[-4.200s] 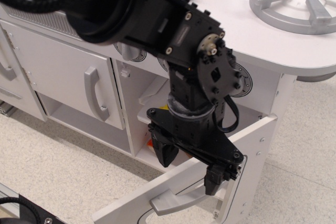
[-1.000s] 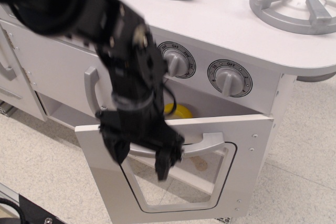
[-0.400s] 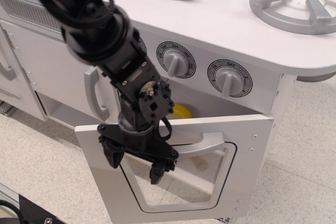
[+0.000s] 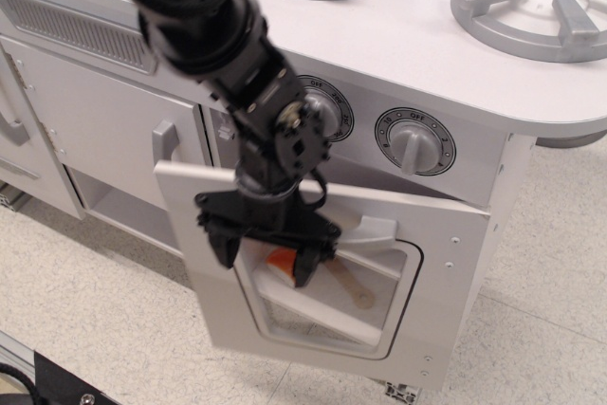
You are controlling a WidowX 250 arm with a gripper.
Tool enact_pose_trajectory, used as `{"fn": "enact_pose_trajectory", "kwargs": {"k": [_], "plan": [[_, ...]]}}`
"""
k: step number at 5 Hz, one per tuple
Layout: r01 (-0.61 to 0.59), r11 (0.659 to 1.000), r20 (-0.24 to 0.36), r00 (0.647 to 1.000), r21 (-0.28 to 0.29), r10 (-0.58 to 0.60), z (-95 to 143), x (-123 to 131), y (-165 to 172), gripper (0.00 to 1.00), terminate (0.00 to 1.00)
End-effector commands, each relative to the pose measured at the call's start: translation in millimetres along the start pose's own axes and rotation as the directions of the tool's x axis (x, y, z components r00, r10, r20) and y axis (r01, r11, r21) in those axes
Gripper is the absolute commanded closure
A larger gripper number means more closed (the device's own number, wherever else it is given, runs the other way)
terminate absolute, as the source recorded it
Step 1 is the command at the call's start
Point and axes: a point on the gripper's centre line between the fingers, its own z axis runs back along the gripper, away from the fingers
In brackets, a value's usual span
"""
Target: Close oven
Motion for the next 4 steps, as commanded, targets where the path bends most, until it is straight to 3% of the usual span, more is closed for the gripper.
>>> {"fn": "enact_pose_trajectory", "kwargs": {"k": [1, 3, 4], "plan": [[-0.083, 0.996, 0.088, 0.993, -0.009, 0.084, 9, 39, -1, 0.0, 0.0], [-0.109, 0.994, 0.101, 0.989, -0.019, 0.11, 15, 46, -1, 0.0, 0.0], [-0.071, 0.997, 0.079, 0.994, -0.043, 0.074, 27, 35, 1, 0.0, 0.0]]}}
